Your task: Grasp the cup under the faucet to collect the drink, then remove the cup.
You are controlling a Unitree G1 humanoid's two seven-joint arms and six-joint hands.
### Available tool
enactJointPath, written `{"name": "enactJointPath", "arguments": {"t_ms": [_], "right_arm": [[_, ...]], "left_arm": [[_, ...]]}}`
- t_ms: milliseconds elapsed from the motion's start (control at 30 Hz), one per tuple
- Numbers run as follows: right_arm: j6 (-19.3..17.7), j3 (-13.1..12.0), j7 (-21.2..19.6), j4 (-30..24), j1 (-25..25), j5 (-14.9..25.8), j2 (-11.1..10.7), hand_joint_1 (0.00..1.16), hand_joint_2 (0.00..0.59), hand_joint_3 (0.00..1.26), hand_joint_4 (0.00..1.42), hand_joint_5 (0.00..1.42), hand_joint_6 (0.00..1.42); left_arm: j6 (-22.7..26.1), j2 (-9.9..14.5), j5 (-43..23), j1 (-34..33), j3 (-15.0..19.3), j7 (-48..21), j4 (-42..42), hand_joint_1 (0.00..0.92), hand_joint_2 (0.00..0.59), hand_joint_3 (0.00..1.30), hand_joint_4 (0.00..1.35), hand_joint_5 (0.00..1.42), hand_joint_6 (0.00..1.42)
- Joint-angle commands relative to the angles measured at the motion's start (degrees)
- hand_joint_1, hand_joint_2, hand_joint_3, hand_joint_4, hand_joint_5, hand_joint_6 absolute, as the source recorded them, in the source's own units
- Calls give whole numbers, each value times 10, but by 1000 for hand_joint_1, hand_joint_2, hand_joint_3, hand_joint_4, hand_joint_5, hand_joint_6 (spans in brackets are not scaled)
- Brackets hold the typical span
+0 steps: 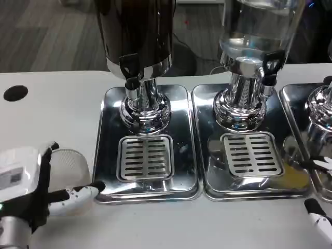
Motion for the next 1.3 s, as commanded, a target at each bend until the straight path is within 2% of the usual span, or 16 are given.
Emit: {"name": "enactJointPath", "arguments": {"t_ms": [33,533,1000,1300], "right_arm": [[-13,-3,-3,10,-1,6,-1,573,388,264,154,108,5],[-19,4,-1,22,-4,2,0,563,381,254,145,99,7],[-29,9,-5,32,0,0,0,559,380,253,145,97,7],[-36,7,-4,31,4,2,1,559,380,253,145,97,7]], "left_arm": [[5,5,8,-4,-10,11,12,268,58,281,377,654,874],[9,3,12,1,-23,86,25,341,111,456,594,865,1049],[9,3,6,8,-25,104,16,322,110,466,620,879,1063],[6,3,1,21,-16,107,-23,321,110,474,626,890,1068]]}}
